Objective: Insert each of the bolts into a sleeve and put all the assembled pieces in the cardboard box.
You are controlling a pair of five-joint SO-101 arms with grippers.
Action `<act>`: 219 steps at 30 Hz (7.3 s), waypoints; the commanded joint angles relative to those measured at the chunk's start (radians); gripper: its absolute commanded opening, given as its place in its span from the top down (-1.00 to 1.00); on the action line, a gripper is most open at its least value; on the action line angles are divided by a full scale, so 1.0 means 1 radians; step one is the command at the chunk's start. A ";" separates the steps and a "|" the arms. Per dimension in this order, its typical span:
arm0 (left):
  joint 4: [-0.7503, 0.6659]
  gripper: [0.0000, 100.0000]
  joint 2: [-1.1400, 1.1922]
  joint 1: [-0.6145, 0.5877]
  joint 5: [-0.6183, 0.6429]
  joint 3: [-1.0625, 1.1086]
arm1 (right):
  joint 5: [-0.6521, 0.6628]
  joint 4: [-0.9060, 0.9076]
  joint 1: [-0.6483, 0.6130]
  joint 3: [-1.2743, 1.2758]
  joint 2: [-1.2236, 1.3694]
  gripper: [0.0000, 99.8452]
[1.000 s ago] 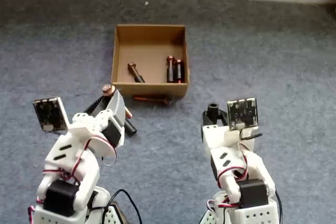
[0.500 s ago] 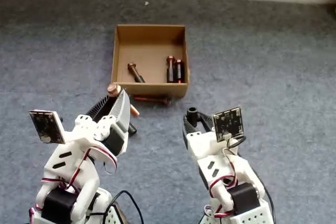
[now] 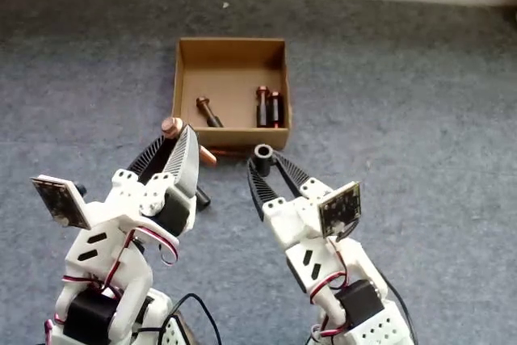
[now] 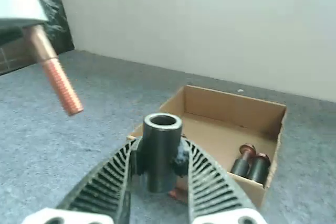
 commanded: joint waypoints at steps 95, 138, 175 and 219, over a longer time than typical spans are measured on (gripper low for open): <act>0.318 0.99 -0.015 -0.188 -0.285 0.177 | 0.015 0.337 0.196 -0.104 0.005 0.99; 0.322 0.99 -0.012 -0.225 -0.379 0.447 | 0.017 -0.803 0.177 -0.865 1.781 0.95; 0.203 0.99 -0.015 -0.437 -0.374 0.444 | 0.015 0.160 -0.217 -0.917 1.518 0.65; 0.207 0.99 -0.012 -0.429 -0.376 0.446 | 0.009 0.700 -0.216 -1.368 1.727 0.99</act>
